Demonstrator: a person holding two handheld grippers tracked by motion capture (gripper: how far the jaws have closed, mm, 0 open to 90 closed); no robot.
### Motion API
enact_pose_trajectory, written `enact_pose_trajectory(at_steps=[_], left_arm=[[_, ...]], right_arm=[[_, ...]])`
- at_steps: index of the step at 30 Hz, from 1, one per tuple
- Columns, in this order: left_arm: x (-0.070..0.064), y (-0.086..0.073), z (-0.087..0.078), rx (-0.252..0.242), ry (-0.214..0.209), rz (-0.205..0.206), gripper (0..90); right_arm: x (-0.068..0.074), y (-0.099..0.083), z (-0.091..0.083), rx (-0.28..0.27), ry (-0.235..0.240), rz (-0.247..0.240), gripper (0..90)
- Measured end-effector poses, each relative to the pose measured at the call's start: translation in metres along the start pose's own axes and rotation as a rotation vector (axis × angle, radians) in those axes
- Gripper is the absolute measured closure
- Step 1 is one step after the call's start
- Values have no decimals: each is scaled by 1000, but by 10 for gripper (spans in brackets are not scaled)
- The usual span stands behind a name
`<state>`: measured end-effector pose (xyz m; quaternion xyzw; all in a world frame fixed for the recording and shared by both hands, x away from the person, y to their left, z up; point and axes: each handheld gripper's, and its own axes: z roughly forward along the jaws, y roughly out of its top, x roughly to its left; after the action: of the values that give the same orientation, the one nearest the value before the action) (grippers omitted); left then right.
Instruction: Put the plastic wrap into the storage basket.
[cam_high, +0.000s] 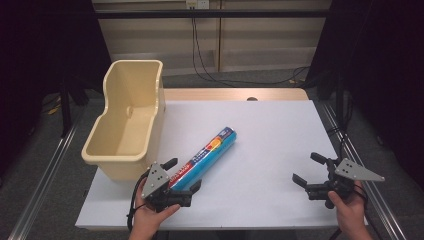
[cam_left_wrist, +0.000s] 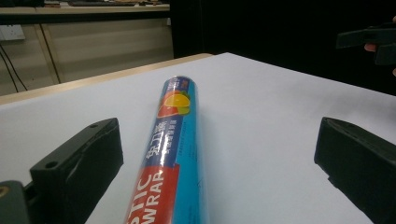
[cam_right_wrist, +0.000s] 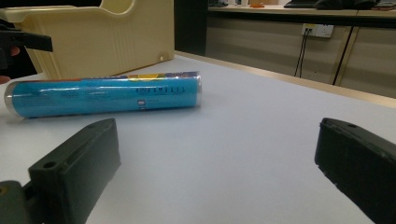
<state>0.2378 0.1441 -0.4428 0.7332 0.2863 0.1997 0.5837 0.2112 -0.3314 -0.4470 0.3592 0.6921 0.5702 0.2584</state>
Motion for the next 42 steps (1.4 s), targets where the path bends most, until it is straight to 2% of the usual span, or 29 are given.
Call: enact_pose_trajectory(at_steps=[7,15,18,19,21,23,25,27,28,29,32,35,36,37,40,41,42], left_arm=[[0,4,1,-2,-5,-9,10],[-3,17,9,34,-23,-18,10],[-4,25,17,60,-46,-48,10],[-5,28,20,72,-35,-44,10],[-4,33,26,118,-12,-42,11],[0,39,37,172,-8,-72,10],[2,41,41,186,-7,-80,10],[5,46,49,237,0,-89,9],[6,48,54,263,-13,-110,0],[8,51,59,297,-13,-113,0],[11,59,69,386,-36,-102,0],[12,66,83,484,-10,-67,0],[14,70,92,542,-8,-62,0],[14,70,92,542,-8,-62,0],[19,71,106,640,-6,-65,0],[23,71,115,707,-15,-80,1],[23,71,115,707,-15,-80,2]], right_arm=[[-1,0,-1,-2,-2,3,0],[-1,0,-1,0,-2,3,0],[-2,0,-2,1,-5,4,0],[-2,0,-2,1,-5,4,0],[-2,0,-3,-1,-4,5,0],[-2,-1,-3,-1,-5,10,0],[-3,-1,-4,1,-5,4,0],[-3,0,-4,-2,-5,8,0],[-3,0,-4,-1,-7,9,0],[-3,0,-4,0,-5,9,0],[-3,0,-3,1,-4,6,0],[-3,0,-2,4,-2,5,0],[-3,0,-2,6,1,1,0],[-3,0,-2,6,1,1,0],[-3,0,-1,4,4,2,0],[-3,0,-1,4,5,4,0],[-3,0,-1,4,5,4,0]])
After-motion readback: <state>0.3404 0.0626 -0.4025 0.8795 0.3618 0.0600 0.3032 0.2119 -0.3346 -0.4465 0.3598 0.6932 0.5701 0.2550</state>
